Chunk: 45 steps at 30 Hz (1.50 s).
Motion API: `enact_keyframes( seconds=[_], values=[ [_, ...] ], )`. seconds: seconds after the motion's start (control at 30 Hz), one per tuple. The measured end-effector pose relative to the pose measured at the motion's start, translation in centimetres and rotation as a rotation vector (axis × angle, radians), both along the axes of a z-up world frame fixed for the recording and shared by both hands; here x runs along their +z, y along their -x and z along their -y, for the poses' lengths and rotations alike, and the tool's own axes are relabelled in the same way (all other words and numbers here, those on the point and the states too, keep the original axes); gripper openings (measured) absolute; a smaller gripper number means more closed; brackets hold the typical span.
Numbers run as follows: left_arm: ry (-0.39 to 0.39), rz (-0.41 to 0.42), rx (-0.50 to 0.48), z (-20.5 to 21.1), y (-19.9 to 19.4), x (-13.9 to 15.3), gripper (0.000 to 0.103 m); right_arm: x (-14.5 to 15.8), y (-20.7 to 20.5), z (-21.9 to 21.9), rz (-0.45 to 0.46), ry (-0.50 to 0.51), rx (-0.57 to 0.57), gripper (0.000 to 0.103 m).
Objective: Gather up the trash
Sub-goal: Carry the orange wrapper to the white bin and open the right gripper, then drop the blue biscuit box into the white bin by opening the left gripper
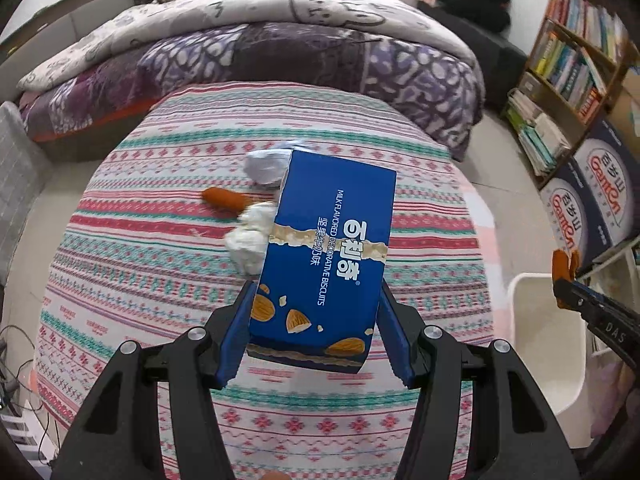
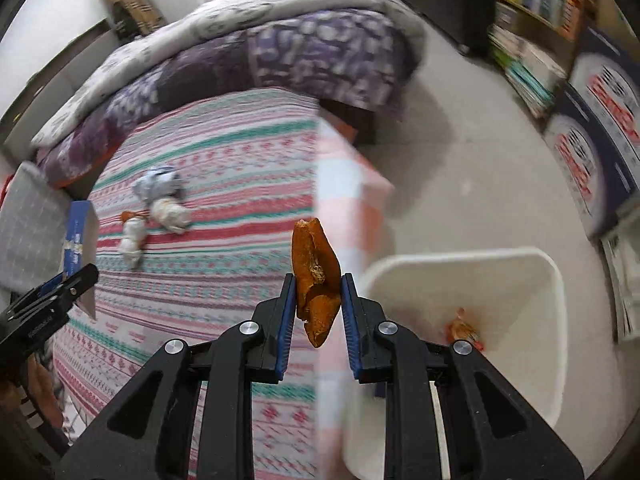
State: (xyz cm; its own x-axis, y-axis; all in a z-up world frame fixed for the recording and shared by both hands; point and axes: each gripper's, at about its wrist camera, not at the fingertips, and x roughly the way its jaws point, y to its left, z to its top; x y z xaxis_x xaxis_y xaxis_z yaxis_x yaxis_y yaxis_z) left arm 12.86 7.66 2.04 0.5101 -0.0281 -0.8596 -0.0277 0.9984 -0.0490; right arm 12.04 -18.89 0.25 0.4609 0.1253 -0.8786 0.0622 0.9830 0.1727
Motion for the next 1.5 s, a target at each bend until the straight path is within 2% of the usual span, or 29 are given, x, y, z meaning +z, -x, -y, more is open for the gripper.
enact_keyframes(
  seconds=[0.2, 0.3, 0.43, 0.63, 0.9, 1.0, 1.03, 1.1, 1.17, 1.3, 1.43, 1.5],
  values=[
    [0.019, 0.024, -0.069, 3.7, 0.2, 0.4, 0.057, -0.6, 2.1, 4.0, -0.046, 0.029, -0.099, 0.022],
    [0.028, 0.031, -0.109, 5.8, 0.5, 0.4, 0.057, -0.8, 2.7, 5.8, -0.049, 0.053, -0.172, 0.028],
    [0.046, 0.039, -0.171, 8.6, 1.0, 0.3, 0.057, -0.4, 3.4, 8.3, -0.019, 0.048, -0.271, 0.06],
    [0.096, 0.029, -0.253, 12.7, 1.5, -0.2, 0.057, 0.7, 4.4, 10.9, 0.046, 0.069, -0.388, 0.077],
    [0.15, -0.008, -0.395, 17.8, 2.5, -1.5, 0.058, 1.5, 5.3, 13.4, 0.094, 0.055, -0.487, 0.083],
    [0.253, -0.042, -0.507, 19.4, 3.1, -1.8, 0.059, 1.6, 5.5, 14.1, 0.105, 0.043, -0.519, 0.084],
    [0.287, -0.054, -0.544, 19.9, 3.3, -1.8, 0.06, 1.6, 5.6, 14.1, 0.106, 0.036, -0.525, 0.084],
    [0.324, -0.068, -0.581, 20.5, 3.6, -1.5, 0.075, 1.6, 5.5, 14.1, 0.109, 0.017, -0.537, 0.085],
    [0.329, -0.063, -0.58, 20.4, 3.6, -1.2, 0.076, 1.8, 5.5, 14.1, 0.116, 0.005, -0.545, 0.086],
    [0.271, -0.044, -0.509, 18.6, 2.7, -1.0, 0.076, 1.9, 5.2, 13.3, 0.129, -0.009, -0.54, 0.089],
    [0.162, -0.025, -0.362, 15.2, 0.8, -1.2, 0.076, 1.7, 4.5, 11.8, 0.12, -0.032, -0.513, 0.089],
    [0.078, -0.023, -0.274, 13.2, -0.5, -1.4, 0.076, 1.5, 3.9, 10.5, 0.114, -0.034, -0.484, 0.09]
  ],
)
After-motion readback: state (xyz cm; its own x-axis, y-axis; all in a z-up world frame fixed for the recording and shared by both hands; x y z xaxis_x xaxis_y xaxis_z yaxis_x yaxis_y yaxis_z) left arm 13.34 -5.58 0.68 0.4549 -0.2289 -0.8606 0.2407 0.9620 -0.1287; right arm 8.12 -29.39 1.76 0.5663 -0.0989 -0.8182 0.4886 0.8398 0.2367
